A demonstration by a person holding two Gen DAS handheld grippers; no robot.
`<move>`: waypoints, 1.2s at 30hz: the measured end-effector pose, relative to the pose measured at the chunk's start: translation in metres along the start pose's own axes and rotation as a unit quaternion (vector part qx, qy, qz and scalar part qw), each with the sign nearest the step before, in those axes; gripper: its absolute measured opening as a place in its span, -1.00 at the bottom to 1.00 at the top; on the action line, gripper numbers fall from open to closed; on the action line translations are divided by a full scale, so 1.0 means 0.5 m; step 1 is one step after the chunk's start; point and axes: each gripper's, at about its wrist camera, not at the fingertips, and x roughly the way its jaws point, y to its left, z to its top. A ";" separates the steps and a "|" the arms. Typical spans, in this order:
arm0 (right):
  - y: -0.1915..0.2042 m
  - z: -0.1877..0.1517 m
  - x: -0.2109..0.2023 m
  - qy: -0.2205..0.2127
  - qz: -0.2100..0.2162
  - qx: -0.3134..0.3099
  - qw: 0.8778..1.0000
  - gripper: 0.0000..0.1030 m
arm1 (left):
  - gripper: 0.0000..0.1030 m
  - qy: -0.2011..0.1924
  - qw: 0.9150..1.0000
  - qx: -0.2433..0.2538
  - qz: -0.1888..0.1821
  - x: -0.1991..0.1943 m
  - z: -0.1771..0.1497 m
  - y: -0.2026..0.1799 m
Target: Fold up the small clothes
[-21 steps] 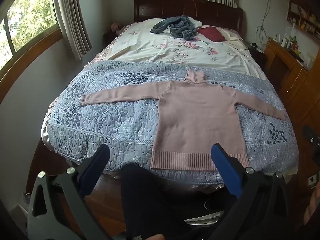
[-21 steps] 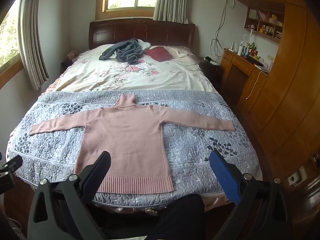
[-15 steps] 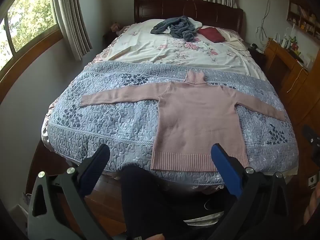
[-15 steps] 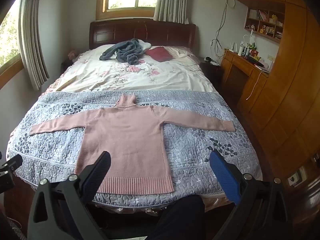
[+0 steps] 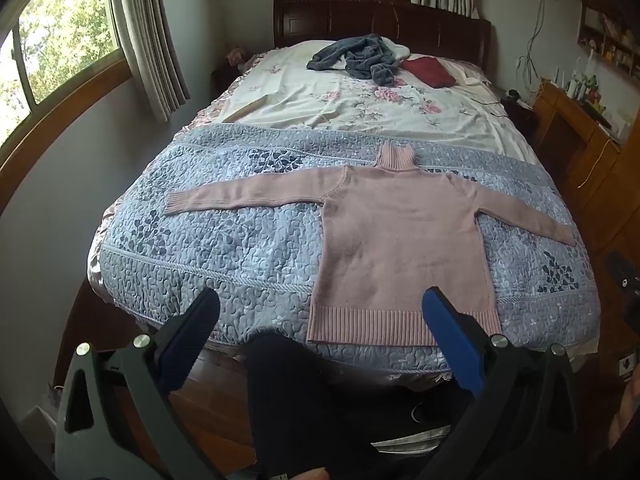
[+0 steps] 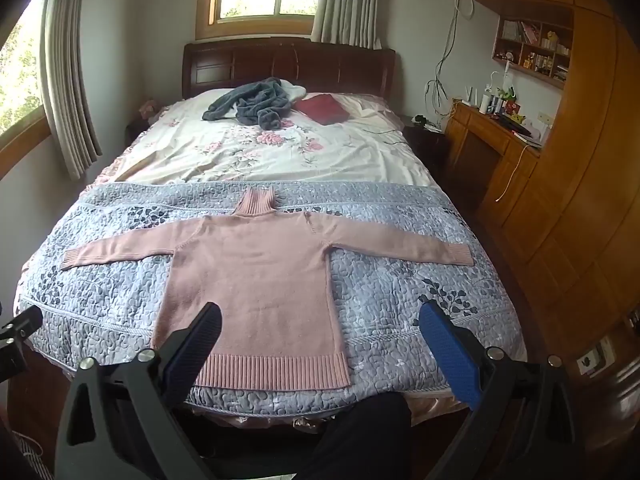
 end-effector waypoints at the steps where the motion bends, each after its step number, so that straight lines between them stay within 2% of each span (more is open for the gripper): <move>1: -0.005 0.001 -0.006 -0.002 0.001 -0.002 1.000 0.93 | 0.95 -0.002 1.000 -0.001 0.000 -0.002 0.001 0.001; 36: -0.008 0.006 -0.006 -0.004 0.002 -0.001 1.000 0.93 | 0.95 -0.011 1.000 -0.003 0.002 -0.013 0.017 0.013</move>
